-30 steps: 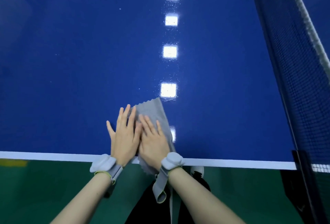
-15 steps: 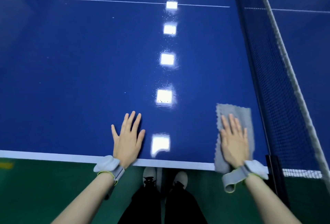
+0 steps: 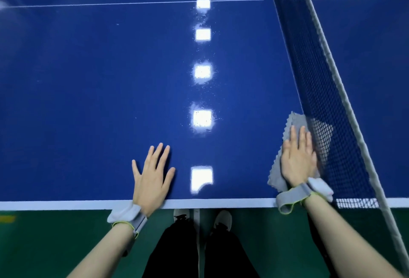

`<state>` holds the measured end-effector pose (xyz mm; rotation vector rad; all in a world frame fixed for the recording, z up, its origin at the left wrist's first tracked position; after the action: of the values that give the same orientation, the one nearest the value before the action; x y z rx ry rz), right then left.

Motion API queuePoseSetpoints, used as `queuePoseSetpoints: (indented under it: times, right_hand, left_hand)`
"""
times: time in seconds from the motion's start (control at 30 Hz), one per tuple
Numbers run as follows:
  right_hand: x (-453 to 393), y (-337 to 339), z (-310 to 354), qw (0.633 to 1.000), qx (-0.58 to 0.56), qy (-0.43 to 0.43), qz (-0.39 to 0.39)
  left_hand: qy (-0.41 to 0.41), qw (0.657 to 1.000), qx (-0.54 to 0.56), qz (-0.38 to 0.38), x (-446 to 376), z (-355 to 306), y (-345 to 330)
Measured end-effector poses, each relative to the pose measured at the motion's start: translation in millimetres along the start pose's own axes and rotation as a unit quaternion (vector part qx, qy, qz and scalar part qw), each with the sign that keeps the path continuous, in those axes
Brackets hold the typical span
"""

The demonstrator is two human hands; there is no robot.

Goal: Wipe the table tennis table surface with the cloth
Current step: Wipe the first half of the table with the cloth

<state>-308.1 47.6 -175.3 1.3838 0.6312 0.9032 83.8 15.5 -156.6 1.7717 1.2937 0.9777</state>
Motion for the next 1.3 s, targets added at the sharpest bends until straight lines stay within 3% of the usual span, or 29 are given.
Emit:
queuePoseSetpoints:
  times: [0.33,0.53,0.7,0.8,0.87,1.17,1.3]
  right_hand:
    - [50.8,-34.9,192.3,0.994,-0.019,0.104,0.024]
    - [58.2,-54.6,367.8,0.975,-0.016,0.212,0.068]
    - [108.2,-72.9,466.4,0.91,0.031,0.402,0.096]
    - [105.4,-70.9,461.0,0.889,0.031,0.453,0.064]
    - [89.5,-66.8,444.4,0.895,0.036,0.441,0.062]
    - [-47.7,-28.6,258.1,0.972,0.061,0.217,0.066]
    - [-98.2,-11.1,159.2,0.99,0.068,0.102,0.067]
  left_hand:
    - [0.021,0.999,0.027,-0.02,-30.6,42.0,33.9]
    - [0.049,0.997,0.039,-0.054,-61.7,95.8,82.0]
    - [0.081,0.994,0.038,-0.07,-90.5,151.5,112.9]
    - [0.089,0.993,0.045,-0.063,-102.0,159.2,109.1]
    - [0.074,0.995,0.052,-0.048,-112.1,150.3,100.5]
    - [0.0,0.999,0.046,-0.016,-163.5,80.2,75.6]
    - [-0.007,1.0,0.027,-0.008,-177.6,50.1,64.0]
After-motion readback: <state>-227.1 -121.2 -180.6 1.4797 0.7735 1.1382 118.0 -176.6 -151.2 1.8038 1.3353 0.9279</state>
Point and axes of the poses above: each hand's wrist, its own x-axis away from the middle knuckle, its own y-axis out of the back of the hand, z = x × y, the point moved 9 cm from there along -x, towards the middle knuckle, and after that the axes turned 8 degrees about x, right-handed, at the moved point
